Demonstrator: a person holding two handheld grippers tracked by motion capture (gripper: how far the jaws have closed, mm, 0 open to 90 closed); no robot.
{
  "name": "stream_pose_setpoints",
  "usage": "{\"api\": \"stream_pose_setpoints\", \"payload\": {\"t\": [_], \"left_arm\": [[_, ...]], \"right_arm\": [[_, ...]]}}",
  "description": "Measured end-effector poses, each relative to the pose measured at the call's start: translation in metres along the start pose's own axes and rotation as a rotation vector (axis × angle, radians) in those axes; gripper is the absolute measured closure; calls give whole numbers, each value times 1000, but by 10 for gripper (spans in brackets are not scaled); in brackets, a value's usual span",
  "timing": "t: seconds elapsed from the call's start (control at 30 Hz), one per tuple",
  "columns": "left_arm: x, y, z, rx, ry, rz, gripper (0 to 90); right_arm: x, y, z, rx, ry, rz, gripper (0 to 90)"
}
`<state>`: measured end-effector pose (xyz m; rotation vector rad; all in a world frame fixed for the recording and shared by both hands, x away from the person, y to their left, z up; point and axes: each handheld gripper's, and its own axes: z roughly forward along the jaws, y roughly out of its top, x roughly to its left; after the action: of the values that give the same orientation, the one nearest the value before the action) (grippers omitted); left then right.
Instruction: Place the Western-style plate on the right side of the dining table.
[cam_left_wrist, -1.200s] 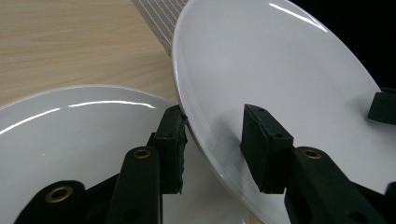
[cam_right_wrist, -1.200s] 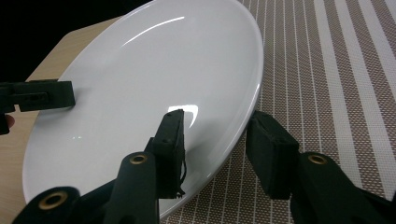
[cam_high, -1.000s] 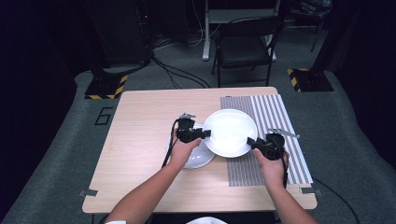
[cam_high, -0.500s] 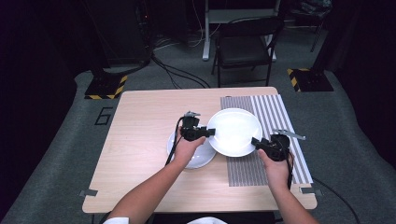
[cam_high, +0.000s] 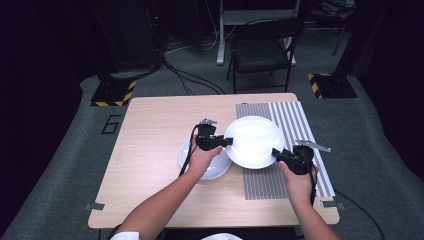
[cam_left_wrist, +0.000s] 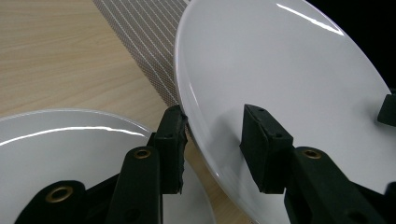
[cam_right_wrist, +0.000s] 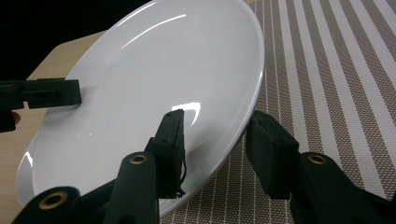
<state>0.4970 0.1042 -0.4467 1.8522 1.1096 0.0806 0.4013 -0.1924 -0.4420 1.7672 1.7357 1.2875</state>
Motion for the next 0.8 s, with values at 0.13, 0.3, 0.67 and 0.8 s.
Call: {"api": "stream_pose_setpoints", "payload": {"t": [0.13,0.3,0.67,0.8], "left_arm": [[-2,1,3,6,-6,2,604],[-6,2,8,5,-13,1,604],[-17,6,18,11,-32,10,605],[-21,7,23,18,-41,14,605]], "right_arm": [[-3,-1,-2,-6,-5,7,569],[-8,-1,-6,-11,-13,10,568],[-16,-2,-17,-27,-28,25,569],[-19,-3,-21,-30,-39,28,569]]}}
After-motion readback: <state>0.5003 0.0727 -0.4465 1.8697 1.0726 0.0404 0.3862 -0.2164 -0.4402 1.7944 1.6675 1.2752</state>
